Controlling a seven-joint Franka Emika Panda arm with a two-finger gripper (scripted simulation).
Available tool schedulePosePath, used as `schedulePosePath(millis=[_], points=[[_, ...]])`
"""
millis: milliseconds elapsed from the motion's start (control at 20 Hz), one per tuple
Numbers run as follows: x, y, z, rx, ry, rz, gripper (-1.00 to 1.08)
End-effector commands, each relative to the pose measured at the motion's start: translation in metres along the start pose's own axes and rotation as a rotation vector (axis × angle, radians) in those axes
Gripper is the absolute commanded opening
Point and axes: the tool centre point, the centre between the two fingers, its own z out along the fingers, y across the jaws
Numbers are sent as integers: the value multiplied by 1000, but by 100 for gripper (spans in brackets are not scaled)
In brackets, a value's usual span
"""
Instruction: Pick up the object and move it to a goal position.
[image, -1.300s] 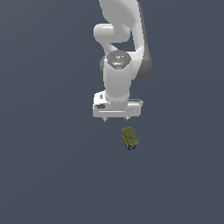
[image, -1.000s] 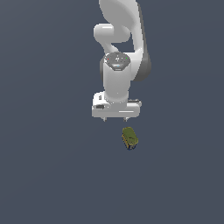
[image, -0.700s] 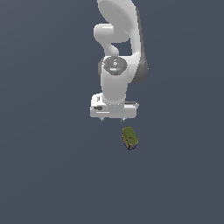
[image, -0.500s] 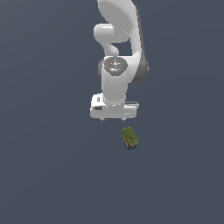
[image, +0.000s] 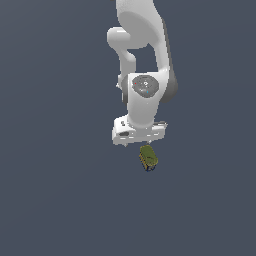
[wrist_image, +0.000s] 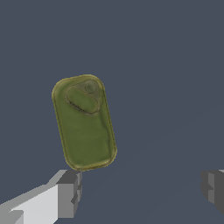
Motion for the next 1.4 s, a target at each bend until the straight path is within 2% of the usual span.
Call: schedulePosePath(millis=[0,250,450,750,1350], points=[[11,-15,8,2,7,-66,100],[28,-39,21,7,19,-164,100],[33,-48,25,10,24,-201,100],[33,-48,29,10,23,-200,100],[34,-50,76,10,25,-206,100]])
